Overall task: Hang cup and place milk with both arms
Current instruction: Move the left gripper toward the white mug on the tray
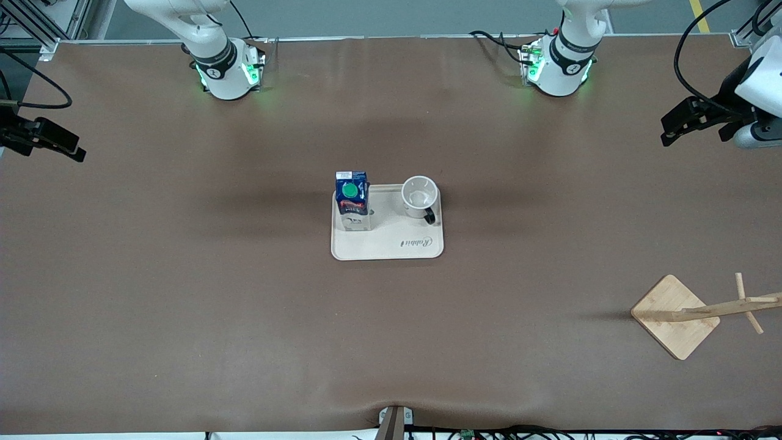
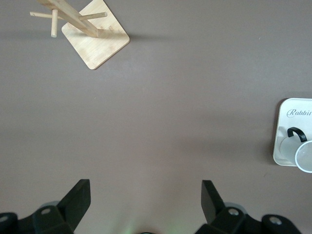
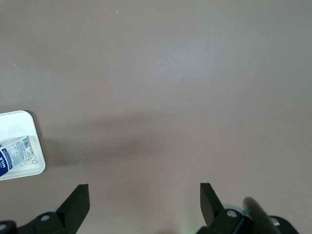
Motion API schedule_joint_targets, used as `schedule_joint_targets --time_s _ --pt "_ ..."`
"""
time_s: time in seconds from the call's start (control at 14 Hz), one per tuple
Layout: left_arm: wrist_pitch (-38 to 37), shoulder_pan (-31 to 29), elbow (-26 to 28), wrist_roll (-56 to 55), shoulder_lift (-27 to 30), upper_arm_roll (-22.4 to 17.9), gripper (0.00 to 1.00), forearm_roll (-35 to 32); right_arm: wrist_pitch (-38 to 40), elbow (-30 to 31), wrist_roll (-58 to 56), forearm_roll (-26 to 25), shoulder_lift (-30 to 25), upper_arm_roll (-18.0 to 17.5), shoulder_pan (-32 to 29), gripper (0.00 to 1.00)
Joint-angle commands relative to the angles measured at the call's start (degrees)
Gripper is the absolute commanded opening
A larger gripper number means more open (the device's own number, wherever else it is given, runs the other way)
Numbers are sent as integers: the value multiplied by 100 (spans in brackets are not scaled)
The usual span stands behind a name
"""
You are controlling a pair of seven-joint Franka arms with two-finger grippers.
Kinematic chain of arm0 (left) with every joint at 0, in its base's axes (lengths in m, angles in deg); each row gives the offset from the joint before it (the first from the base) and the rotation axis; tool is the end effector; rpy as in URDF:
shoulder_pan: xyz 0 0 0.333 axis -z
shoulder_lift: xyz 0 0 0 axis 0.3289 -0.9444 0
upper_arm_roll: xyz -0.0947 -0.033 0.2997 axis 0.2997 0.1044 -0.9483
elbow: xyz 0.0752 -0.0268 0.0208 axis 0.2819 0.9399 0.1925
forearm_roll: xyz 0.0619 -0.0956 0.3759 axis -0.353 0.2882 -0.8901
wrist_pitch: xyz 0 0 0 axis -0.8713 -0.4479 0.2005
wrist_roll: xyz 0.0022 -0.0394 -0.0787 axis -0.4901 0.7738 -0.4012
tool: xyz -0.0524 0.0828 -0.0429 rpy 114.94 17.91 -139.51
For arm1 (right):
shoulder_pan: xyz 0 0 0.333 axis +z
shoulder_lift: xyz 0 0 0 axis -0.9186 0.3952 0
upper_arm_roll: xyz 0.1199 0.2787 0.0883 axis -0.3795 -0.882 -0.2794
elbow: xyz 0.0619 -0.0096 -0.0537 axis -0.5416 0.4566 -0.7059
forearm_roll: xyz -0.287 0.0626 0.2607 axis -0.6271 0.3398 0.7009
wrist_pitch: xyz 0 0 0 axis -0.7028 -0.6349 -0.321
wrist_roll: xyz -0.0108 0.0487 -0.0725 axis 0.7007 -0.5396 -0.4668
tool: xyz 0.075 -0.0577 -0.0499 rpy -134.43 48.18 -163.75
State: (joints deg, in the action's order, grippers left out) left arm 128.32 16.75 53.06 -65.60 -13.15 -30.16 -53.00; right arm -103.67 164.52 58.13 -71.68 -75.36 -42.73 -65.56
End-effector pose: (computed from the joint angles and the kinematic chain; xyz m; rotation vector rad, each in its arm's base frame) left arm 0.5186 -0.0427 0.6468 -3.0951 -0.0875 0.0018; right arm 0.5367 -0.0332 0.6374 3.1326 -0.2109 -0.0659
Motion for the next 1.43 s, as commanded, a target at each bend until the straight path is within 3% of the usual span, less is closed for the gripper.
schedule_joint_targets --time_s 0.0,0.79,1.14,1.36 --pt "-88 -11 -39 101 10 2 100 103 56 -164 -49 18 115 -28 -72 100" --pt "-70 68 -197 -57 -342 107 100 94 64 -295 -49 18 141 -28 -37 100" --pt "227 121 -110 -899 -737 897 100 -143 73 -313 -49 18 194 -28 -72 100" --pt "885 121 329 -1689 -825 1372 100 -143 73 -313 -49 18 194 -28 -72 100"
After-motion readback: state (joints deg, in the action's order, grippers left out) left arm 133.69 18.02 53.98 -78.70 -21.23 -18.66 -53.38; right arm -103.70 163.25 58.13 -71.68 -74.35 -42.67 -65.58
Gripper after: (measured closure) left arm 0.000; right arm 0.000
